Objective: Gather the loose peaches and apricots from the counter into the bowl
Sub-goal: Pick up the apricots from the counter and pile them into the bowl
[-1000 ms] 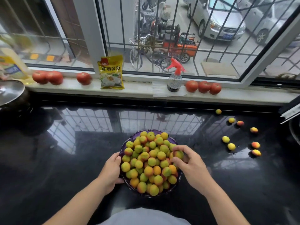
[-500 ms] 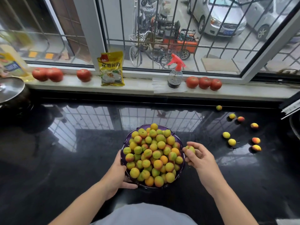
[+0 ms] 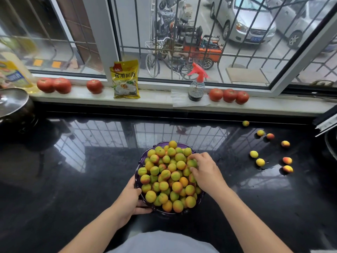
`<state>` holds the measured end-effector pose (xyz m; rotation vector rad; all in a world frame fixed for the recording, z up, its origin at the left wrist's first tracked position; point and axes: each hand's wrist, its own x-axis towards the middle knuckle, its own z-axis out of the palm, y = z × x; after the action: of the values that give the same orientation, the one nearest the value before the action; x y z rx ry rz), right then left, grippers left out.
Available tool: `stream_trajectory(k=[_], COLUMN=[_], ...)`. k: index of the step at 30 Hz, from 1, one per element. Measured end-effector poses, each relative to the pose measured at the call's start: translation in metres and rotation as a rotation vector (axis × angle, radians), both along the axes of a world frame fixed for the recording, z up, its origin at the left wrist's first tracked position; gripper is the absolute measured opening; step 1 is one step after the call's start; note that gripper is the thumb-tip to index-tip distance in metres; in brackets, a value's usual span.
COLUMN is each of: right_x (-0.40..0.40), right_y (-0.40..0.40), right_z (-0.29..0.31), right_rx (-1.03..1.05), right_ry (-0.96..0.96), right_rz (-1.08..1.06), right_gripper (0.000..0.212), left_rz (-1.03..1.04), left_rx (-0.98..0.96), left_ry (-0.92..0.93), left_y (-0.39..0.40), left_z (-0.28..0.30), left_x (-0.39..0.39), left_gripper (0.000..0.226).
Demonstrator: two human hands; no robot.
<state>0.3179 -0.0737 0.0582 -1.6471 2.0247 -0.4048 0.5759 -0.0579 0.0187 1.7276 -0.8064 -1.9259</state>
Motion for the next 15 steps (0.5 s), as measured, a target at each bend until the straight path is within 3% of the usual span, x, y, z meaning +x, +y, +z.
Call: stream_trajectory(k=[7, 15], right_x=[0.0006, 0.0052], right_y=[0.0025, 0.0048], right_z=[-0.0100, -0.0070], right_rx=[-0.021, -0.083], right_ry=[0.062, 0.000], right_rz=[0.058, 0.008], right_gripper=[0.042, 0.044], left_rz=[0.013, 0.025], left_rx=[-0.005, -0.003], left_ry=[-0.009, 0.018], left_y=[0.0014, -0.0013], left_z=[-0.0017, 0.0021], left_x=[0.0013, -0.0010], left_gripper=[0.053, 0.059])
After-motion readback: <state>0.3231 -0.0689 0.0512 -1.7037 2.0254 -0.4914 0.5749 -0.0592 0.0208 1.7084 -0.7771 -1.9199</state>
